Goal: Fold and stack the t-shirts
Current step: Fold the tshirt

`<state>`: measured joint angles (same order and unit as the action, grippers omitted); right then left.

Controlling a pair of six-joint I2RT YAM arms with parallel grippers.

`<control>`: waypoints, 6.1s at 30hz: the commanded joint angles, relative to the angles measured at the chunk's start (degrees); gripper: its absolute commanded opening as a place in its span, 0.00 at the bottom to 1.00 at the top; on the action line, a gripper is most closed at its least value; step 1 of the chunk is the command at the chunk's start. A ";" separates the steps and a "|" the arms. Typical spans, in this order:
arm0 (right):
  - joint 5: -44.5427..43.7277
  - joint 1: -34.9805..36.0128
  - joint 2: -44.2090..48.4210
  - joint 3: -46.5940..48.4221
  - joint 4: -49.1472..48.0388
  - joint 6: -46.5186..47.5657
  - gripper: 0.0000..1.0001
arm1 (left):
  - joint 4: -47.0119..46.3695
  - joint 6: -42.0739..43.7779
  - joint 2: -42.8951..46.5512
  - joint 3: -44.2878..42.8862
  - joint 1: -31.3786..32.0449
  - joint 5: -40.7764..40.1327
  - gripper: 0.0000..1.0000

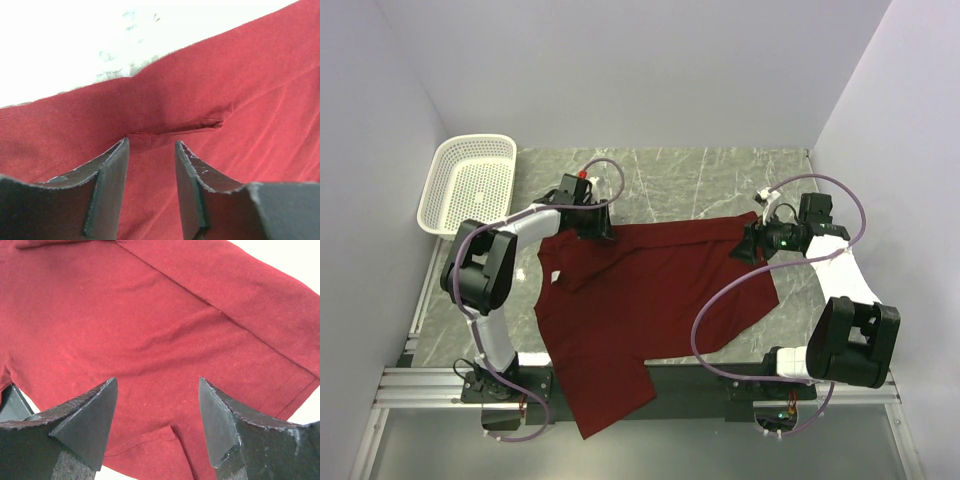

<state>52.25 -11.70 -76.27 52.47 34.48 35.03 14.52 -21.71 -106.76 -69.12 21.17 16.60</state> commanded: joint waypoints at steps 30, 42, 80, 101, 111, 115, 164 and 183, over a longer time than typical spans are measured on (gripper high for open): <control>4.97 -3.41 -0.46 0.88 2.96 2.59 0.73 | 4.72 3.08 3.13 -2.42 3.88 -4.83 0.01; 5.85 -4.82 -0.02 1.23 3.40 3.03 0.73 | 4.28 -1.84 14.12 9.08 18.53 4.85 0.49; -8.48 -3.24 -10.21 11.79 0.59 -5.05 0.72 | -6.97 -20.91 33.66 21.15 -9.29 -14.14 0.75; -6.28 -3.32 -9.07 9.05 -1.43 -6.02 0.72 | 0.24 -20.91 8.23 5.05 -11.15 -29.43 0.62; -5.84 -3.41 -8.81 8.97 -1.08 -6.37 0.72 | 0.86 -20.39 2.97 3.03 -11.24 -28.91 0.50; -6.19 -3.50 -8.46 9.06 -0.64 -6.02 0.72 | 1.21 -20.03 1.82 1.80 -11.24 -29.34 0.28; -21.40 1.68 -34.39 18.82 2.17 -18.77 0.56 | 4.19 -7.11 36.61 5.48 -15.72 -5.97 0.69; -33.09 0.37 -27.36 13.54 -2.22 -22.72 0.00 | 10.09 -8.08 53.93 14.89 -15.63 -5.44 0.70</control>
<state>24.91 -9.91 -106.91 66.96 33.15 12.58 24.43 -30.61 -54.83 -54.54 5.54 10.52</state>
